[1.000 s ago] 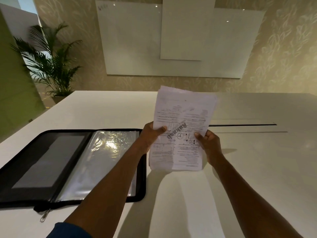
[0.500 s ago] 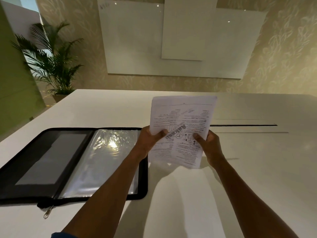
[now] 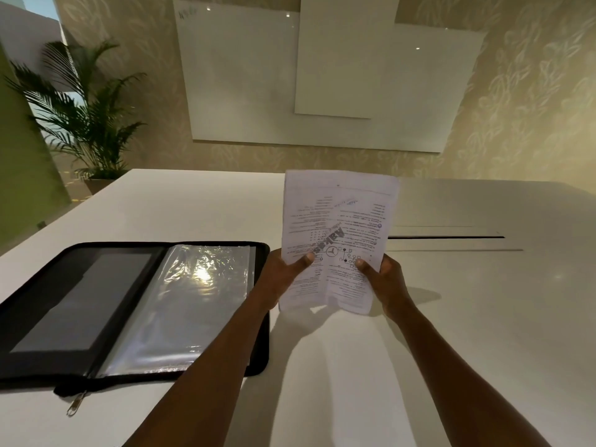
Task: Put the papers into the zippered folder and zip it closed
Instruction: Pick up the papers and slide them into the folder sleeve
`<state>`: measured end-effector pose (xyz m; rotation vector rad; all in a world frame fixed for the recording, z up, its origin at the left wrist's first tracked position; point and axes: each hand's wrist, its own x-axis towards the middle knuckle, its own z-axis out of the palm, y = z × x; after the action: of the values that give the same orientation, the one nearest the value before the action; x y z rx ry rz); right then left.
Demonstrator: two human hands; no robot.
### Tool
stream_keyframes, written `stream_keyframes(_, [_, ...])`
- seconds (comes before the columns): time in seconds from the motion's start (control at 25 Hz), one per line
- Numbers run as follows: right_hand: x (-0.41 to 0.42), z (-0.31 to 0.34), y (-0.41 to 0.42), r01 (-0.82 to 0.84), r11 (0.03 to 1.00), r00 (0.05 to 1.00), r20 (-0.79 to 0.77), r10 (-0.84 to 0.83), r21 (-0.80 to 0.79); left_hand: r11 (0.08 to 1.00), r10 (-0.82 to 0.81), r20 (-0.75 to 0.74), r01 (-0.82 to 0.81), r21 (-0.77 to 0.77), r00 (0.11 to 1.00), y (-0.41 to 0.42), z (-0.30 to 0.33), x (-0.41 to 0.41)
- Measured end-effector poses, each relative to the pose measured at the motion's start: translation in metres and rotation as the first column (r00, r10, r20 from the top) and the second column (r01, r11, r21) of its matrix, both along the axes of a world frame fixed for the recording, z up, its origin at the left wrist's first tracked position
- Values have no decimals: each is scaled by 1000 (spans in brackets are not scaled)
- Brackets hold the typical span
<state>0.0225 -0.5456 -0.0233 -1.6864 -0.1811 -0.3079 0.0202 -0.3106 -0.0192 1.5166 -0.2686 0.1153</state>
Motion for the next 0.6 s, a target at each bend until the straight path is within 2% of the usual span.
stream_keyframes(0.16, [3,-4,0,8,999,1000,2,-8,-46,998,1,10,-2,62,1000,3,-3,5])
stream_keyframes(0.28, [3,-12,1,26,999,1000,-11,-26,-37,995,15,-41,-11,96,999,1,-11,7])
stream_keyframes(0.4, [4,-10,0,13,1000,1000,2,-13,-21,994,16,-25,-13,112,1000,0,-9,12])
stream_keyframes(0.6, [5,-22,-3,45,996,998,-38,-48,-78,980,-58,-49,67,190,997,1,-13,17])
